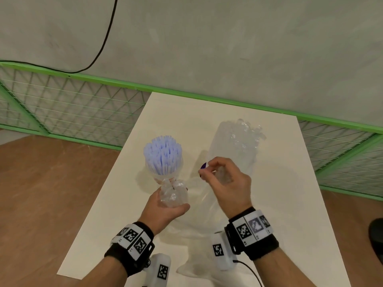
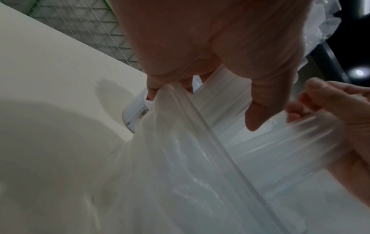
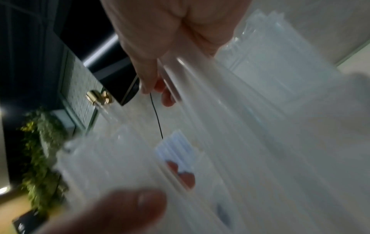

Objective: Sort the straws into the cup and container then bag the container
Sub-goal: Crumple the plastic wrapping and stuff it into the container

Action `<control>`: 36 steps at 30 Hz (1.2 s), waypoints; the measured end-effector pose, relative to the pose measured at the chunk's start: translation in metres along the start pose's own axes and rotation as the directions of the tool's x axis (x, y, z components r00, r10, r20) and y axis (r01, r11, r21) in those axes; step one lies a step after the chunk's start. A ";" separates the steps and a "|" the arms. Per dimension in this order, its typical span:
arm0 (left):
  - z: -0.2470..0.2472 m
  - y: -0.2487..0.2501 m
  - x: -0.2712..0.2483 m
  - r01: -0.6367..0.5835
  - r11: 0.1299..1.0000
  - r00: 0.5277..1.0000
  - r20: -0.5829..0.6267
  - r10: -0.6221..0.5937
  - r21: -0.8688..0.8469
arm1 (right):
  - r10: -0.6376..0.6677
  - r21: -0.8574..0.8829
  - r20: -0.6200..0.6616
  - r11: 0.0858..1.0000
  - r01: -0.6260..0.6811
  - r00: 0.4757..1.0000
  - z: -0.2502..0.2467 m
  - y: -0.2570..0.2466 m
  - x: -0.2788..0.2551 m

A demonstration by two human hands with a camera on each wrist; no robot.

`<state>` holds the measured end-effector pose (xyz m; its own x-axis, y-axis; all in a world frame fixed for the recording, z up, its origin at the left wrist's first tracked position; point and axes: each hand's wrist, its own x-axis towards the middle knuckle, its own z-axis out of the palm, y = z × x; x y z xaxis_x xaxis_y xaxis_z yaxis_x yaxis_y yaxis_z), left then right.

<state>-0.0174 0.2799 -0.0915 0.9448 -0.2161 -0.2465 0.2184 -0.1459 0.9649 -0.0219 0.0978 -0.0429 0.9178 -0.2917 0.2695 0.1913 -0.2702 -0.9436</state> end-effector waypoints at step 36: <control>-0.004 -0.007 0.001 0.018 1.000 1.000 -0.003 -0.018 -0.025 | -0.253 -0.133 0.008 0.959 0.251 0.968 -0.062 -0.056 0.149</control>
<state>-0.0171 0.2842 -0.0983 0.9414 -0.2101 -0.2639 0.2418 -0.1253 0.9622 0.0823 0.0122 0.0616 0.8426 -0.2062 0.4975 0.3679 -0.4544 -0.8113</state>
